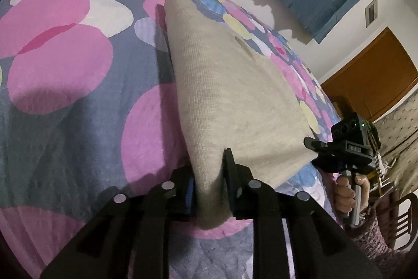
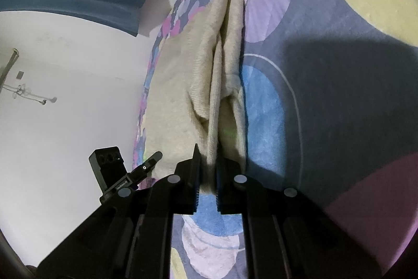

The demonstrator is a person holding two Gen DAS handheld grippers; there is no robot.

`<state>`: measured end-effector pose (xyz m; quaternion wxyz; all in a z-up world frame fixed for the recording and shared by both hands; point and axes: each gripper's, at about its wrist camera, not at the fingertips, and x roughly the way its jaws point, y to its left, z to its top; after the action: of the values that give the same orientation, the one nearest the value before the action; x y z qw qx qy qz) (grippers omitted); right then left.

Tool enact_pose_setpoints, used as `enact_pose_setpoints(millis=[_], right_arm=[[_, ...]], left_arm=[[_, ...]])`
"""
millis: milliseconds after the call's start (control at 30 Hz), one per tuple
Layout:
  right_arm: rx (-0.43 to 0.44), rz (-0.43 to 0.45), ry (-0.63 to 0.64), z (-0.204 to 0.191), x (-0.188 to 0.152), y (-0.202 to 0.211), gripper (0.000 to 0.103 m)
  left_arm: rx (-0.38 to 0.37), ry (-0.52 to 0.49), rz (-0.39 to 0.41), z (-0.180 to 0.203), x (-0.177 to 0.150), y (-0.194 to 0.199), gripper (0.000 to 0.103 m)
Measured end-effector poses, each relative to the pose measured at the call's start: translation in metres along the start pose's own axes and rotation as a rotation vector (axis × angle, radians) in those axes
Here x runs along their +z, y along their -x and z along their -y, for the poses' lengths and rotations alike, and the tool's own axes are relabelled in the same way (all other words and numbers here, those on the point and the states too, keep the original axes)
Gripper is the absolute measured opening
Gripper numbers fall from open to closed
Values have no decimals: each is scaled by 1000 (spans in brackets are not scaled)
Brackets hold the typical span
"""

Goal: Fold small clothes

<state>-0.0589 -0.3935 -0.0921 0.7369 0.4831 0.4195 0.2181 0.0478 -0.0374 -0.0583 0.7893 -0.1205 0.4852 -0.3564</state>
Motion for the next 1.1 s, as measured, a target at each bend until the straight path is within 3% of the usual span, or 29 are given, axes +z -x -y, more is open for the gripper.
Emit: enact_pose_setpoints(millis=[100, 167, 267, 700, 733, 800, 867, 1000, 1100], right_arm=[[-7, 14, -8, 0, 1, 10, 16], [-16, 37, -7, -2, 4, 19, 29], [-56, 78, 9, -6, 15, 29, 41], [-112, 94, -23, -1, 116, -30, 42], [-128, 97, -12, -2, 118, -33, 38], [-203, 92, 2, -1, 124, -39, 16], [-214, 95, -26, 8, 129, -41, 10], [-208, 106, -26, 7, 125, -34, 11], [-191, 94, -34, 2, 110, -28, 23]], left_arm=[[-12, -2, -7, 0, 1, 5, 37], [-22, -3, -7, 1, 1, 11, 51], [-39, 18, 40, -4, 7, 25, 61], [9, 93, 35, -21, 42, -10, 63], [9, 91, 36, -21, 42, -10, 63], [9, 86, 41, -21, 41, -10, 64], [8, 85, 41, -21, 40, -8, 64], [4, 89, 44, -17, 35, -3, 65], [11, 73, 39, -14, 30, 0, 65]])
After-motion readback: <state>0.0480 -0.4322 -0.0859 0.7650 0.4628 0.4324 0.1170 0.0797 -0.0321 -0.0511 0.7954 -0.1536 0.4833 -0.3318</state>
